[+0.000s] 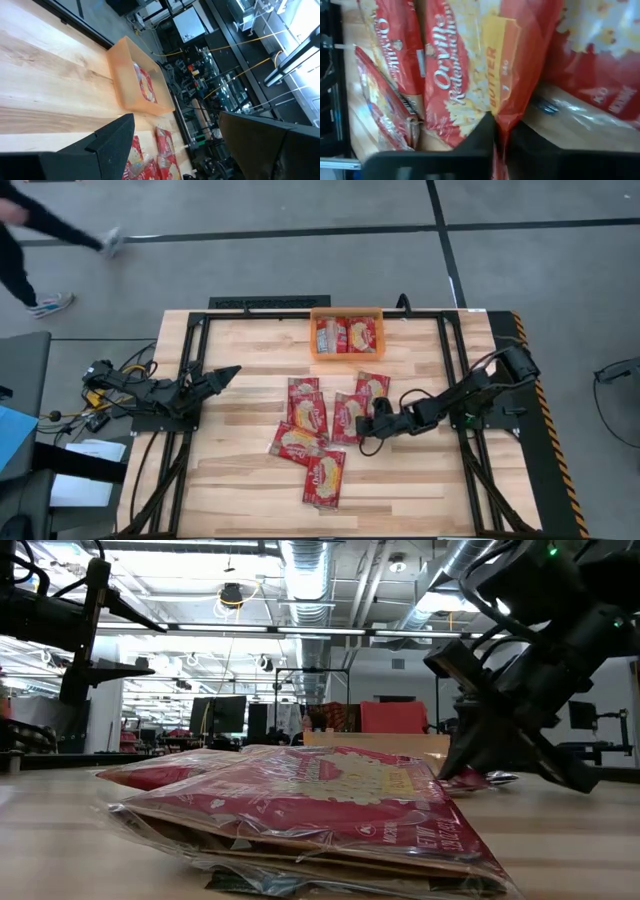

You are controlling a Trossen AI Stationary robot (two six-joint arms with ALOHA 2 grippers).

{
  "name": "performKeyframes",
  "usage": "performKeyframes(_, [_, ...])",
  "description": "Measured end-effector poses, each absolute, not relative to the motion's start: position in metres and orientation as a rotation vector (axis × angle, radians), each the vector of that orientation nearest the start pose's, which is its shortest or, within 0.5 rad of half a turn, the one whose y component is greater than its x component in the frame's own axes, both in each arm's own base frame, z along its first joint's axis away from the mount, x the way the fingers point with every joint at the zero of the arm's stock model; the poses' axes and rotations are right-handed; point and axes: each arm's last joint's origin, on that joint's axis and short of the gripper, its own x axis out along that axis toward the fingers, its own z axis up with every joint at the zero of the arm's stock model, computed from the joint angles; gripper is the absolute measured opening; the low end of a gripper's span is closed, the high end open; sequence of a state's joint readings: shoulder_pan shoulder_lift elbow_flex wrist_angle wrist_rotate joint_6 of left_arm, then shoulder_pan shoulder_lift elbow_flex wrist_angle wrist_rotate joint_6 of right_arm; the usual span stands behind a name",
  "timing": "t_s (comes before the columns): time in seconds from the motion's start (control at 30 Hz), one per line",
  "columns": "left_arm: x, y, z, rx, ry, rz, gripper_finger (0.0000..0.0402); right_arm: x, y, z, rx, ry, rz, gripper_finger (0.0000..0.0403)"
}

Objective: Sort popcorn bags into baskets
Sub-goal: Put the red popcorn bag into the orange bin

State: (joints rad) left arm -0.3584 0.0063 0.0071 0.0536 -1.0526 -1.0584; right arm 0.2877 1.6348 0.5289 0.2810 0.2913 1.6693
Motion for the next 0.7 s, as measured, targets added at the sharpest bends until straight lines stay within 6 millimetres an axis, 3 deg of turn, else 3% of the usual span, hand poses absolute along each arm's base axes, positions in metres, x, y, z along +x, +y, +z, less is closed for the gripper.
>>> performKeyframes(0.2, [0.086, -0.006, 0.170, -1.039, -0.402, 0.608, 0.0279, 0.256, 0.060, 0.118, 1.336, 0.537, -0.614, 0.0020])
performKeyframes(0.37, [0.086, -0.006, 0.170, -1.033, -0.401, 0.610, 0.0279, 0.261, 0.038, 0.158, 1.280, 0.428, -0.536, 0.0011])
performKeyframes(0.57, [0.086, -0.005, 0.170, -1.025, -0.399, 0.613, 0.0279, 0.255, -0.013, 0.205, 1.134, 0.412, -0.529, 0.0009])
performKeyframes(0.7, [0.086, -0.005, 0.170, -1.025, -0.401, 0.617, 0.0279, 0.248, -0.059, 0.231, 1.024, 0.439, -0.556, 0.0005])
